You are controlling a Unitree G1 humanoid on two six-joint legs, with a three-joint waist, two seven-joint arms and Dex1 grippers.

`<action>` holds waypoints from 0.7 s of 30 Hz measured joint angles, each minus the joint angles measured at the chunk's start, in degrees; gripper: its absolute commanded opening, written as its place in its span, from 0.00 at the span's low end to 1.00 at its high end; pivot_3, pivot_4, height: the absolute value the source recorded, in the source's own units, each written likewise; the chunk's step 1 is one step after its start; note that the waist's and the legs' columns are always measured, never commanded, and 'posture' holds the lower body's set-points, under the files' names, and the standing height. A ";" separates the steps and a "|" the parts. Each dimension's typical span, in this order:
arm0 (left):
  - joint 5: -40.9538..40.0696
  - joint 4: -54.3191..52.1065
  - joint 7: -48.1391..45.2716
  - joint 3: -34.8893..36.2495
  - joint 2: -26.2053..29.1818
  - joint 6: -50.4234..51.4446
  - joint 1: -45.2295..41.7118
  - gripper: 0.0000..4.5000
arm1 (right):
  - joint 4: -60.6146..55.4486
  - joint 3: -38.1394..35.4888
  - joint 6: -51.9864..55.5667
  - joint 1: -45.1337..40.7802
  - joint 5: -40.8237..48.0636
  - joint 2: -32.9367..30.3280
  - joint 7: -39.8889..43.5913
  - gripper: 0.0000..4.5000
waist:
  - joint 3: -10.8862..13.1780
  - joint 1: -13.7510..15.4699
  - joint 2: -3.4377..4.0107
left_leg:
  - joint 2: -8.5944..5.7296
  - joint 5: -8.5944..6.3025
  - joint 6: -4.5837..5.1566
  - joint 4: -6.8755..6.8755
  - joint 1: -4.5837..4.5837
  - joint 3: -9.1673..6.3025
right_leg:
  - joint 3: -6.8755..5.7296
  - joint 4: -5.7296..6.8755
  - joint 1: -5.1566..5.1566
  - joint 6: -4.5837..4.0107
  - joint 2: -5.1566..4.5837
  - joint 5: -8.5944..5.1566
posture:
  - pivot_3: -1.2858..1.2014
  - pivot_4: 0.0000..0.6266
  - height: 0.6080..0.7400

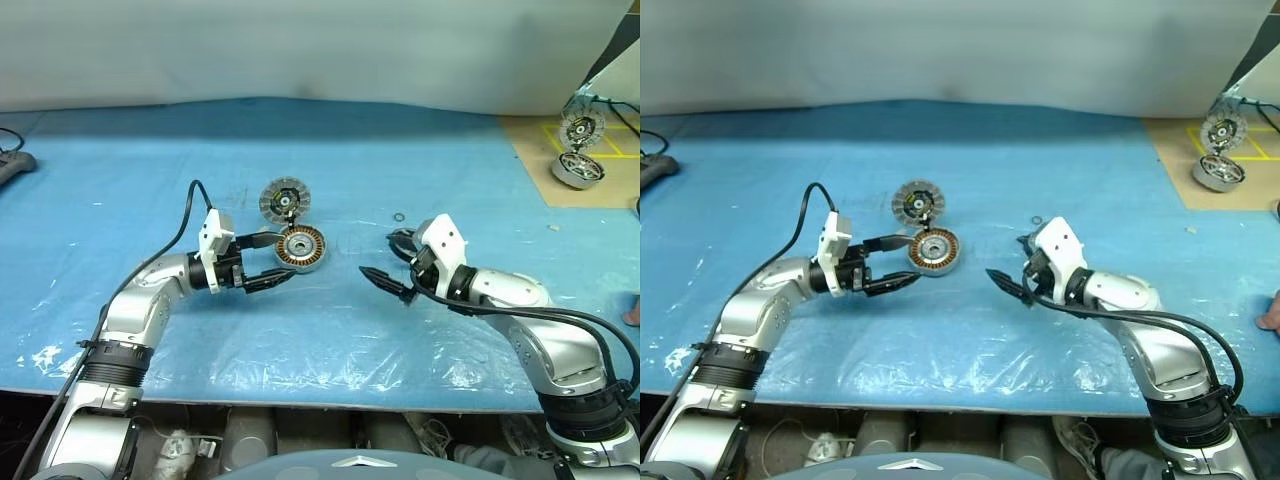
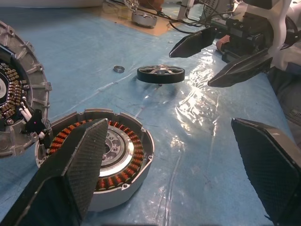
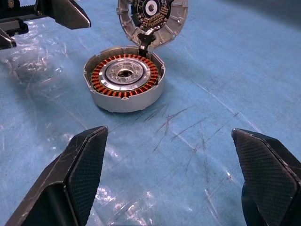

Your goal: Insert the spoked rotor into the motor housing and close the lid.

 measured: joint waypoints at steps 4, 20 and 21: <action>-0.01 -0.11 0.42 0.00 0.00 0.08 0.00 1.00 | 0.13 0.04 0.00 -0.72 -0.07 -0.52 0.57 1.00 | 0.00 0.01 0.00 | 0.00 0.00 0.00 0.01 0.00 0.00 | 0.00 0.01 0.00 0.00 0.00 0.00 | 0.52 0.24 1.00; -0.12 -0.48 1.68 1.85 1.75 1.61 -0.14 1.00 | 13.08 14.30 -6.89 -16.92 -7.46 -1.17 9.43 1.00 | 0.00 -0.91 0.00 | 0.02 0.00 0.01 0.17 0.00 0.00 | 0.00 0.17 -0.03 -0.02 0.02 0.01 | 0.52 0.24 1.00; -0.13 -0.61 1.56 1.95 2.10 1.71 -0.03 1.00 | 15.68 16.65 -8.74 -19.69 -9.06 -0.88 11.31 1.00 | 0.00 -0.84 0.00 | 0.02 0.01 0.01 0.17 -0.01 0.00 | 0.01 0.18 -0.02 -0.02 0.01 0.00 | 0.52 0.24 1.00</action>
